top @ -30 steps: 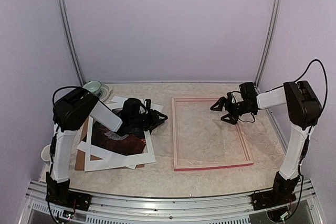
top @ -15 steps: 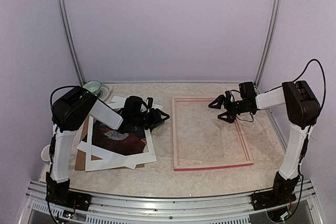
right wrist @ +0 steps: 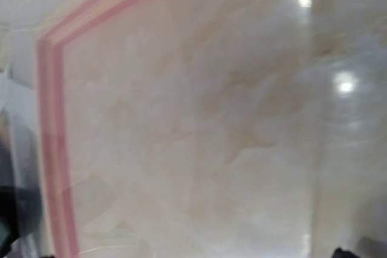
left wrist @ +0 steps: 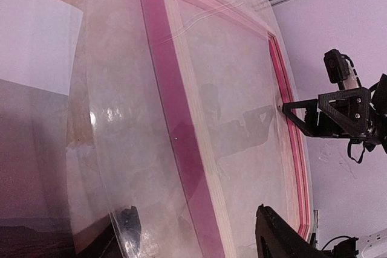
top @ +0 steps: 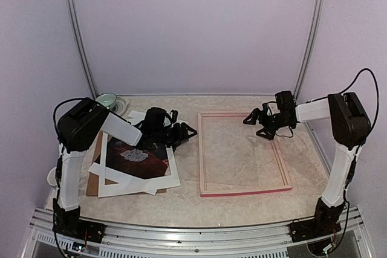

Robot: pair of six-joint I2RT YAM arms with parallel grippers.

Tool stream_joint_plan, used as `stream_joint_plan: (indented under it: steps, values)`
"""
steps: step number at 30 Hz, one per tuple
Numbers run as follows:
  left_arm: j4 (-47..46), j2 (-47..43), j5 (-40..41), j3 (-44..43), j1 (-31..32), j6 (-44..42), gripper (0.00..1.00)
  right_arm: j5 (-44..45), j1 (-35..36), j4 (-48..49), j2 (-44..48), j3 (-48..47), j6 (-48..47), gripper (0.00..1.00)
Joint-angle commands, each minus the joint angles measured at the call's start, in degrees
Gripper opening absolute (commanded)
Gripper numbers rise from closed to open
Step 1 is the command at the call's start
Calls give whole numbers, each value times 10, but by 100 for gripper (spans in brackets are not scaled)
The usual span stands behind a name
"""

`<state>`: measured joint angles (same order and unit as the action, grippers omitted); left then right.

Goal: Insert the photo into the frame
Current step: Adjust the glass panel to frame the body.

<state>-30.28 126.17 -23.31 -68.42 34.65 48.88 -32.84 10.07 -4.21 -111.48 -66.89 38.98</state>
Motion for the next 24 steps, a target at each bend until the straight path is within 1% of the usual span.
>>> stream_joint_plan:
  steps: [1,8,10,15,19,21,24]
  values:
    - [62,-24,33,-17,12,-35,65,50,1,-42,10,-18,-25,99]
    - [112,-42,80,-30,22,-69,64,46,3,-25,-44,-59,-13,99]
    - [124,-45,88,-32,25,-76,62,50,5,-25,-55,-73,-11,99]
    - [139,-46,95,-39,31,-88,58,56,13,-28,-84,-103,-6,99]
    - [146,-44,98,-46,36,-94,56,58,21,-27,-103,-120,-1,99]
    - [147,-43,97,-48,36,-95,56,49,23,-16,-108,-121,3,99]
    - [151,-41,93,-51,37,-98,56,6,23,30,-104,-101,25,99]
